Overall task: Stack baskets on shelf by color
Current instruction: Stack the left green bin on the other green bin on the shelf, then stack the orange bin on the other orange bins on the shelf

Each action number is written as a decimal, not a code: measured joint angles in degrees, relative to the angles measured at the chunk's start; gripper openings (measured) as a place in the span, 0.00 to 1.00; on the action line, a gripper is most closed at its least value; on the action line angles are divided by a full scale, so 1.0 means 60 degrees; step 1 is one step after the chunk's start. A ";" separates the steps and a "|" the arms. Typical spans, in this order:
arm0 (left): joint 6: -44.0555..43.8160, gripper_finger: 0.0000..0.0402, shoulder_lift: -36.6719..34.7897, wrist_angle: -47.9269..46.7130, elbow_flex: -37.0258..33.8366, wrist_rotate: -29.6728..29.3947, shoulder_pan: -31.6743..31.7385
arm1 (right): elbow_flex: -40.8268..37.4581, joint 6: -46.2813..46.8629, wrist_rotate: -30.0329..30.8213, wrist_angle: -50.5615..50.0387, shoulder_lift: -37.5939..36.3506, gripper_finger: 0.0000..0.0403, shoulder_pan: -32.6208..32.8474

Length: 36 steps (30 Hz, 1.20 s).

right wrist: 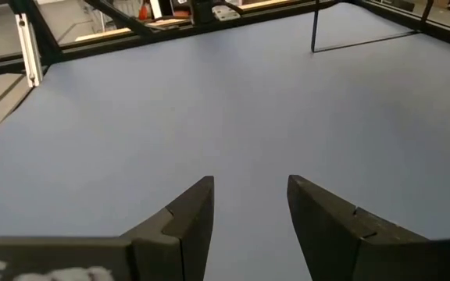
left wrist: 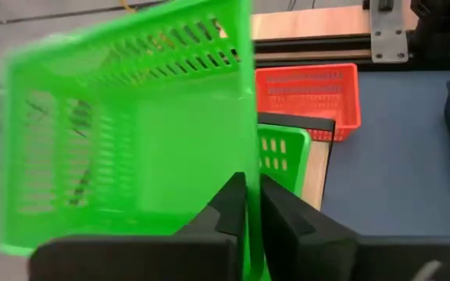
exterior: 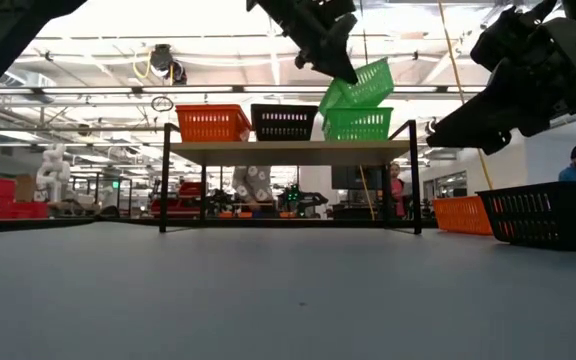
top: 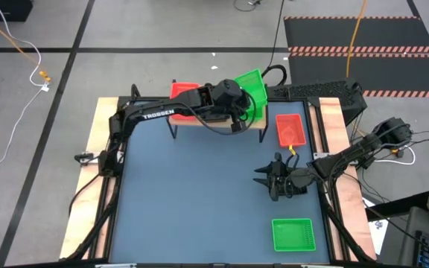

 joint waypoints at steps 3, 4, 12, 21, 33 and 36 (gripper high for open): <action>0.0267 0.16 -0.0051 -0.0253 0.0000 -0.0004 -0.0014 | -0.0002 0.0000 0.0000 0.0003 0.0000 0.39 0.0000; 0.0387 0.18 -0.0060 -0.0346 -0.0003 -0.0004 -0.0017 | -0.0001 0.0000 -0.0001 0.0001 0.0000 0.39 0.0000; 0.1157 0.25 -0.0085 -0.0964 -0.0003 -0.0010 -0.0010 | -0.0003 0.0000 -0.0004 0.0000 0.0000 0.39 0.0000; 0.1029 0.26 -0.0599 -0.1194 -0.0014 -0.0023 -0.0357 | 0.0000 0.0066 -0.0041 0.0164 0.0000 0.39 0.0000; -0.0402 0.24 -0.2296 -0.2630 -0.0464 -0.0023 -0.1770 | 0.0217 0.0354 -0.0115 0.0296 -0.0004 0.39 -0.0003; -0.0172 0.19 -0.2994 -0.1300 -0.1504 0.0010 -0.2485 | 0.0549 0.0420 -0.0291 -0.0381 -0.0004 0.39 0.0000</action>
